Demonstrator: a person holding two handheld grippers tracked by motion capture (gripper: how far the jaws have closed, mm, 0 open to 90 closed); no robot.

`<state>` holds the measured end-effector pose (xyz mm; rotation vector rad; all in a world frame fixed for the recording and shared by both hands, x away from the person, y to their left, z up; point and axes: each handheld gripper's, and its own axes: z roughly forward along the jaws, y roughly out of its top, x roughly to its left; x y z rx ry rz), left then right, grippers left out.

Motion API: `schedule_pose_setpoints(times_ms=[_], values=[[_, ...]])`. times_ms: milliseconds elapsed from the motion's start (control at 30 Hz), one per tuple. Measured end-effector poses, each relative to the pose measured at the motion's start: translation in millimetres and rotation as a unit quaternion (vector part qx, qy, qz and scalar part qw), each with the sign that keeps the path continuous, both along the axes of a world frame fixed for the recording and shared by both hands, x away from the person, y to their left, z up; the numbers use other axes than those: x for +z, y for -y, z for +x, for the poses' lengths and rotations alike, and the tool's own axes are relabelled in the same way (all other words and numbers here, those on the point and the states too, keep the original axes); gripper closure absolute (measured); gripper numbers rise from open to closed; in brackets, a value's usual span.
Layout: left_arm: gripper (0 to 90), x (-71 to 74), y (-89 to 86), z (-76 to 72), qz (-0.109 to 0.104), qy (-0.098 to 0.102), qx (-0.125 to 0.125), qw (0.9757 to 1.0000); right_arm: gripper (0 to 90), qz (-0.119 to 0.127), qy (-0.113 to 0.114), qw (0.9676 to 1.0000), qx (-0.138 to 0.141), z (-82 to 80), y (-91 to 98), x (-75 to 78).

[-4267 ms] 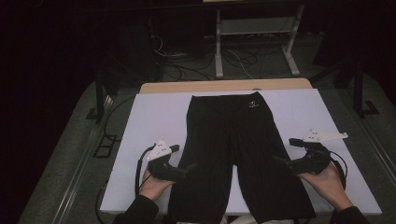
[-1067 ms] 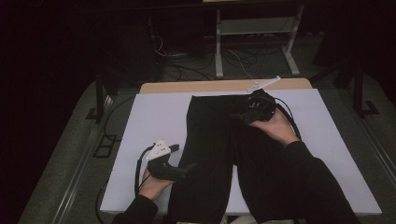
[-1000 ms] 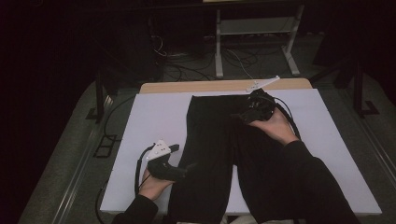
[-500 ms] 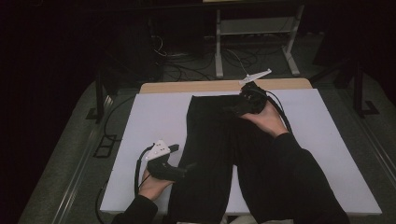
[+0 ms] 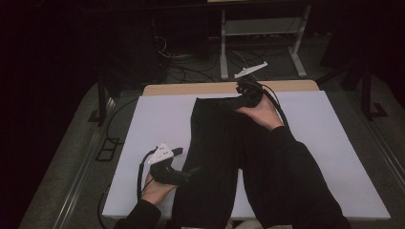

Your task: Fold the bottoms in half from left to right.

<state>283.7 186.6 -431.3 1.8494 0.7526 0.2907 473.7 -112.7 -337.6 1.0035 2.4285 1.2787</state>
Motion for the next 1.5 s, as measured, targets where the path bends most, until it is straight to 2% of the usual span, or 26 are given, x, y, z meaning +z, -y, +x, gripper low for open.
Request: schedule_pose_setpoints(times_ms=[467, 800, 1033, 1433, 1500], values=[[0.0, 0.2, -0.1, 0.0, -0.002, 0.0, -0.003, 1.0, 0.0, -0.006, 0.002, 1.0, 0.006, 17.7, -26.6, -4.5], [0.0, 0.5, -1.0, 0.0, -0.008, 0.0, -0.002, 1.0, 0.0, 0.008, 0.003, 0.9999, 0.014, 25.2, -47.9, -13.7], [0.0, 0.5, -1.1, 0.2, -0.008, -0.002, -0.002, 1.0, 0.0, 0.016, 0.003, 0.9998, 0.01, 30.8, -55.0, -21.2], [0.0, 0.6, -2.0, 0.4, -0.011, 0.0, -0.003, 0.9999, 0.0, 0.019, 0.006, 0.9998, -0.004, 43.2, -62.6, -22.8], [0.0, 0.3, -1.9, 0.2, -0.01, -0.002, -0.004, 0.9999, 0.0, 0.026, 0.008, 0.9996, -0.01, 45.6, -64.2, -25.1]])
